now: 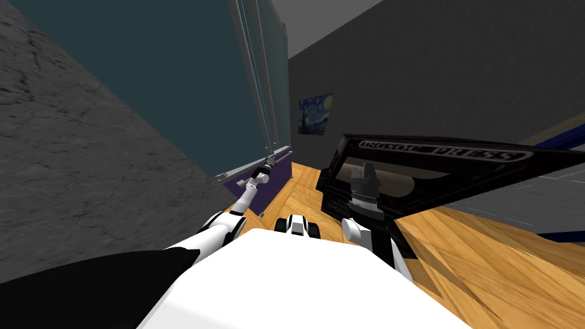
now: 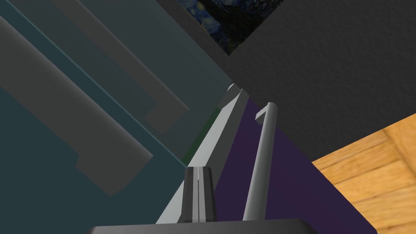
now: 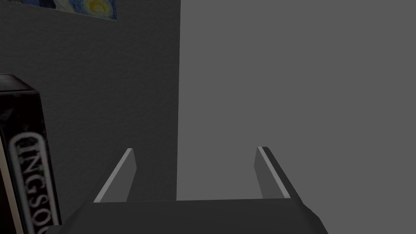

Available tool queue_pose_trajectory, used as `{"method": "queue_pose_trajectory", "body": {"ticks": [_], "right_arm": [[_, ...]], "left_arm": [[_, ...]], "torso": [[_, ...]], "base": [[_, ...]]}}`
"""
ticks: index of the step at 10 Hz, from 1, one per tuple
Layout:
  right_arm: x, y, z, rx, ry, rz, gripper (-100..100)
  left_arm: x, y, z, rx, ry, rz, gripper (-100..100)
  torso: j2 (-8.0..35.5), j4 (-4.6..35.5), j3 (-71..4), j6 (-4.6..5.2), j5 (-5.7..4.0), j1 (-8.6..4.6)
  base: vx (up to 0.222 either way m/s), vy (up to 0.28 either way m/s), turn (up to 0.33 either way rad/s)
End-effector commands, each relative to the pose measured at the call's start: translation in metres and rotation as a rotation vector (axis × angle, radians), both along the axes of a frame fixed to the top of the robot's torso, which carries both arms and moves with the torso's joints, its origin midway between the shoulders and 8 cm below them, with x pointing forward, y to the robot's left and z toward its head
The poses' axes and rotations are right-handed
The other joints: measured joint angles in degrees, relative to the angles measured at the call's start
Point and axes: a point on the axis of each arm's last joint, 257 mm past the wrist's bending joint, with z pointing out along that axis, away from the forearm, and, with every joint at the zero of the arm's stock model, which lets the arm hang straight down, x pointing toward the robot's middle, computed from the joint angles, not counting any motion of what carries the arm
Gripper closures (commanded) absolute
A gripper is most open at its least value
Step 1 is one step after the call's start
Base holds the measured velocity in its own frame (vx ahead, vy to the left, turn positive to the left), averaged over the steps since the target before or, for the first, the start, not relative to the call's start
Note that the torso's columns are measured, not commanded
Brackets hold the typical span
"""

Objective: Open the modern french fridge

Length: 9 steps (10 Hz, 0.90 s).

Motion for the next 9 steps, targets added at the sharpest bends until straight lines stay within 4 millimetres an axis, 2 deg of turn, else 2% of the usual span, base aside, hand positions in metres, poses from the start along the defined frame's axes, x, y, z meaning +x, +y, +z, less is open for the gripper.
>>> {"method": "queue_pose_trajectory", "body": {"ticks": [1, 2, 4, 6, 7, 9], "right_arm": [[0.000, 0.000, 0.000, 0.000, 0.000, 0.000, 0], [0.000, 0.000, 0.000, 0.000, 0.000, 0.000, 0], [0.000, 0.000, 0.000, 0.000, 0.000, 0.000, 0], [0.000, 0.000, 0.000, 0.000, 0.000, 0.000, 0], [0.000, 0.000, 0.000, 0.000, 0.000, 0.000, 0], [0.000, 0.000, 0.000, 0.000, 0.000, 0.000, 0]], "left_arm": [[0.013, 0.010, -0.015, 0.002, 0.037, 0.022, 100], [0.021, 0.013, 0.010, 0.021, -0.003, 0.017, 100], [0.037, 0.017, 0.017, 0.020, 0.002, 0.030, 100], [0.042, 0.024, 0.004, 0.020, 0.030, 0.046, 100], [0.048, 0.031, 0.028, 0.038, -0.009, 0.049, 100], [0.060, 0.035, 0.039, 0.037, -0.010, 0.062, 100]], "torso": [[-0.51, -0.17, -0.34, 0.01, 0.00, -0.01], [-0.64, -0.24, -0.45, 0.02, 0.01, -0.03], [0.31, 0.06, 0.16, 0.01, -0.04, -0.12], [-0.42, -0.15, -0.29, 0.02, 0.01, 0.00], [-0.56, -0.21, -0.40, 0.02, 0.01, -0.03], [0.25, 0.04, 0.12, 0.02, -0.05, -0.16]], "base": [[0.015, 0.006, 0.005], [-0.154, -0.030, -0.166], [-0.180, -0.008, -0.038], [-0.020, 0.003, 0.005], [-0.139, -0.019, -0.154], [-0.172, -0.018, -0.046]]}}
